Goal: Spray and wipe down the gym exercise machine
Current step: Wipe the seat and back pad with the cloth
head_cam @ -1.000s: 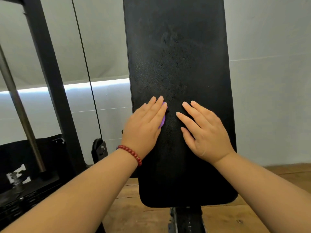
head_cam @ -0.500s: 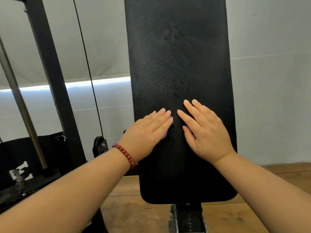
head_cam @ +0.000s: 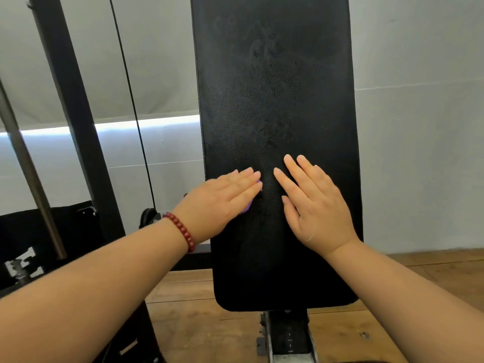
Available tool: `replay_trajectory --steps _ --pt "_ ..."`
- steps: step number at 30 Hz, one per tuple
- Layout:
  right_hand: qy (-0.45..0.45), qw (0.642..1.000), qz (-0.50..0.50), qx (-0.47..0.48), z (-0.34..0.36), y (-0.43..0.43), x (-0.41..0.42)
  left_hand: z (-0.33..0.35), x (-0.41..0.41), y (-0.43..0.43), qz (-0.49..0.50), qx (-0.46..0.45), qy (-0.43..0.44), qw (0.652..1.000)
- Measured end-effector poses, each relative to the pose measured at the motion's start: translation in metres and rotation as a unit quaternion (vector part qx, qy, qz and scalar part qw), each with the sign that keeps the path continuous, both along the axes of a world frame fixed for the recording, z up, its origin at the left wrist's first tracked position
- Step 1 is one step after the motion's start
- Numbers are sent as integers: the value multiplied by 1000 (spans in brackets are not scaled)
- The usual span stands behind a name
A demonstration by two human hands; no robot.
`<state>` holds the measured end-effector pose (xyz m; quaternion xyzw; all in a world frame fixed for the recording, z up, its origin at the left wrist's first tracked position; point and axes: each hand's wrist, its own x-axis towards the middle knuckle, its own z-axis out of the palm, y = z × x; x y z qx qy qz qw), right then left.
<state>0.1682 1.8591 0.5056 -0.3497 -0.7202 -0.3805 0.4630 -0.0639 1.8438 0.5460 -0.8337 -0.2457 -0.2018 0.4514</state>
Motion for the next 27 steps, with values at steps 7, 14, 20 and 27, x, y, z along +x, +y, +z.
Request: replay_trajectory --steps 7,14,20,27 --pt "-1 999 -19 -31 -7 -5 -2 -17 29 -3 21 32 -164 986" --pt "-1 999 -35 -41 -23 -11 -4 -11 11 -11 -4 30 74 997" --pt "10 998 -28 -51 -25 -13 -4 -10 25 -5 26 30 -91 995" --pt "7 997 -43 -68 -38 -15 -5 -44 9 -25 0 -13 76 997"
